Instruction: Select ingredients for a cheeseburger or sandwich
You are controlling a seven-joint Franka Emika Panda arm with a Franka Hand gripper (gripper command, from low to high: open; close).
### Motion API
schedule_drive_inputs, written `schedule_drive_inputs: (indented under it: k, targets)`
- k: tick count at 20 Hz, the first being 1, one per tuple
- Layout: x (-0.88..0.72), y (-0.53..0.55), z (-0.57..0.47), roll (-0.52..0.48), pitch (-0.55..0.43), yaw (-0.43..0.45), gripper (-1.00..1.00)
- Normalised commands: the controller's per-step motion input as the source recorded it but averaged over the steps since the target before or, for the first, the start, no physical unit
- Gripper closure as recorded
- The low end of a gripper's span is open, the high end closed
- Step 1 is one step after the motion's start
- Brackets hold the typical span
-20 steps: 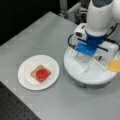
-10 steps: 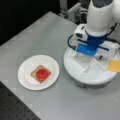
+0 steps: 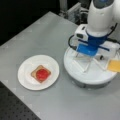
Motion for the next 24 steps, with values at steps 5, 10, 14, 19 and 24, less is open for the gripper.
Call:
schedule_drive_inputs:
  k: [5, 10, 14, 19, 24]
  targets:
    - [-0.26, 0.04, -0.14, -0.079, -0.179, 0.172, -1.00]
    - [-0.23, 0.04, -0.17, -0.064, -0.204, 0.169, -1.00]
    - [-0.22, 0.01, -0.19, -0.061, -0.219, 0.171, -1.00]
    - [-0.22, -0.03, -0.19, -0.039, -0.205, 0.186, -1.00]
    - [-0.23, -0.02, -0.18, -0.031, -0.184, 0.192, -1.00]
